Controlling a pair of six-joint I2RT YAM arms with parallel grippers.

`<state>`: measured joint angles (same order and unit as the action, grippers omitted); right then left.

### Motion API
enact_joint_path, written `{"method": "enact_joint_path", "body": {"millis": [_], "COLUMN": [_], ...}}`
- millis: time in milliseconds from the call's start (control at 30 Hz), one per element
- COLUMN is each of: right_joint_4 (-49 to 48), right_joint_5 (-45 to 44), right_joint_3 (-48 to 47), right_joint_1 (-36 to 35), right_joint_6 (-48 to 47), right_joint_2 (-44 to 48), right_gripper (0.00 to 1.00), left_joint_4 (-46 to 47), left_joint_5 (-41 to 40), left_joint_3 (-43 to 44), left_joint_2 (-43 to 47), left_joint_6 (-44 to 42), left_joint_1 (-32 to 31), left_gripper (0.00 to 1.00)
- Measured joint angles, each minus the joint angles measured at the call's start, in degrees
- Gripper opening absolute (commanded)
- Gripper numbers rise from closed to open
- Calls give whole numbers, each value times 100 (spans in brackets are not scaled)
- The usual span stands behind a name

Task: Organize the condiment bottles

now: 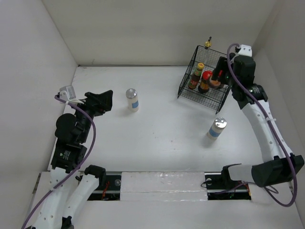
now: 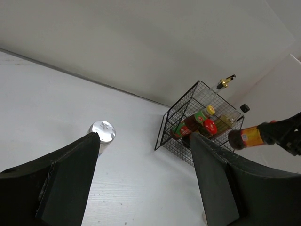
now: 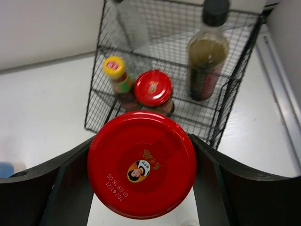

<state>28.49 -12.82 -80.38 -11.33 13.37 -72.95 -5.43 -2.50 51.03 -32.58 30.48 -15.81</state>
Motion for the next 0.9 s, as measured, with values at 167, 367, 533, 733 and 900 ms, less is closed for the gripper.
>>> {"method": "enact_joint_path", "body": {"millis": [167,367,533,733,900], "right_joint_4": [-92,-192,-361,-745,-1005], "right_joint_5": [9,216,278,291,297], "right_joint_3": [-608,-697,-695,-680,-678], "right_joint_1": [608,1147,1366,1390,1390], "right_joint_6": [-120,-205,-247,-264,-264], "right_joint_2": [-590,-1182,-1377,-1388,-1482], "right_gripper": [56,54,54,53,53], "left_joint_4": [0,0,-2,0,0], "left_joint_5": [13,15,15,13,13], "left_joint_3": [0,0,0,0,0], "left_joint_2": [-31,-55,-129,-221,-254], "left_joint_6": [0,0,-2,-2,-2], "left_joint_1": [0,0,0,0,0], "left_gripper": [74,74,74,74,74]}}
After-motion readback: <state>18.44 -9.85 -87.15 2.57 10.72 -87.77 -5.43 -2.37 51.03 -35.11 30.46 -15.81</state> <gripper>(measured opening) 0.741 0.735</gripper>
